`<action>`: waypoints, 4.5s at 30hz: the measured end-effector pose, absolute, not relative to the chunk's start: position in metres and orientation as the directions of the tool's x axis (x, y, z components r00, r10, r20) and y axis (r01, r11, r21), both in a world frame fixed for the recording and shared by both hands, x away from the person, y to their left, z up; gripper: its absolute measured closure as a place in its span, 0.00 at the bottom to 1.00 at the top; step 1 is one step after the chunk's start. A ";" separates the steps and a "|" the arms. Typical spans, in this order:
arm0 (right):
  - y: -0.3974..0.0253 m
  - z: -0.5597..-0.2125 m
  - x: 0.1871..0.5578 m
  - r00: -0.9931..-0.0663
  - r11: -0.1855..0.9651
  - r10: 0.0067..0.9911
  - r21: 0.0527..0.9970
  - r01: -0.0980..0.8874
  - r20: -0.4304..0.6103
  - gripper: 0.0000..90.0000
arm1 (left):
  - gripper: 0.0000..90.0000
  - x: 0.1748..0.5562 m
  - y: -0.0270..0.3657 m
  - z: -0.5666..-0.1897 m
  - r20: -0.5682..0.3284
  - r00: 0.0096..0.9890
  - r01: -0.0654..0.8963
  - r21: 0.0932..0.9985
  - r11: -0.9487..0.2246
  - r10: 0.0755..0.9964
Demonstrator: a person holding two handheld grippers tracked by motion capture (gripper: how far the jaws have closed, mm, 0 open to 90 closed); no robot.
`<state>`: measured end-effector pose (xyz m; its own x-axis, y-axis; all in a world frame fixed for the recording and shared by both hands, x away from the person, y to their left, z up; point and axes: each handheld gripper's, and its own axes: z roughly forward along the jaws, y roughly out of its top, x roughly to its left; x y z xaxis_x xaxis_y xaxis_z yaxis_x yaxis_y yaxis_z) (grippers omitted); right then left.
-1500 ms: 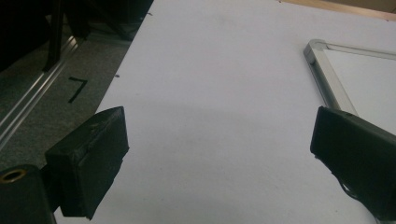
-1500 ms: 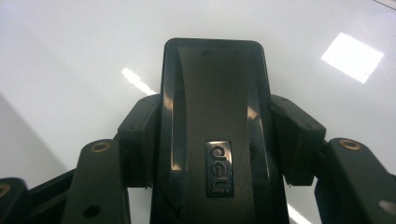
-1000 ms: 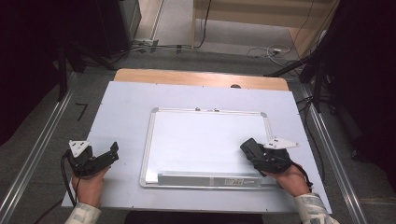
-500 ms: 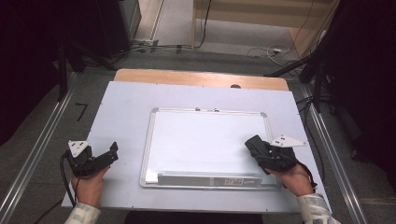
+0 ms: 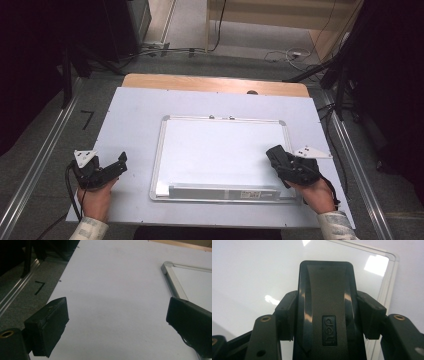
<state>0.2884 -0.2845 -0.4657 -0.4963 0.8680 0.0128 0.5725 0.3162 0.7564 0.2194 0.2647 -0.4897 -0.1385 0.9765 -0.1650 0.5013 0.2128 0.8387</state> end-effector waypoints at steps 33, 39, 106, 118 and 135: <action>-0.271 -0.477 0.270 -0.246 0.164 0.969 0.708 0.687 0.014 0.43 | 0.05 0.218 0.264 -0.488 -0.173 -0.134 0.493 0.843 0.216 0.976; -0.268 -0.482 0.274 -0.216 0.174 0.976 0.689 0.703 -0.026 0.43 | 0.05 0.218 0.264 -0.488 -0.171 -0.132 0.497 0.841 0.215 0.976; -0.314 -0.459 0.264 -0.223 0.148 0.975 0.797 0.586 -0.017 0.38 | 0.05 0.220 0.262 -0.489 -0.165 -0.125 0.501 0.841 0.206 0.978; -0.335 -0.459 0.264 -0.195 0.116 0.981 0.806 0.581 0.000 0.26 | 0.05 0.220 0.262 -0.489 -0.165 -0.126 0.501 0.841 0.206 0.978; -0.348 -0.465 0.264 -0.177 0.122 0.984 0.798 0.591 -0.019 0.24 | 0.05 0.220 0.262 -0.489 -0.164 -0.126 0.502 0.840 0.206 0.978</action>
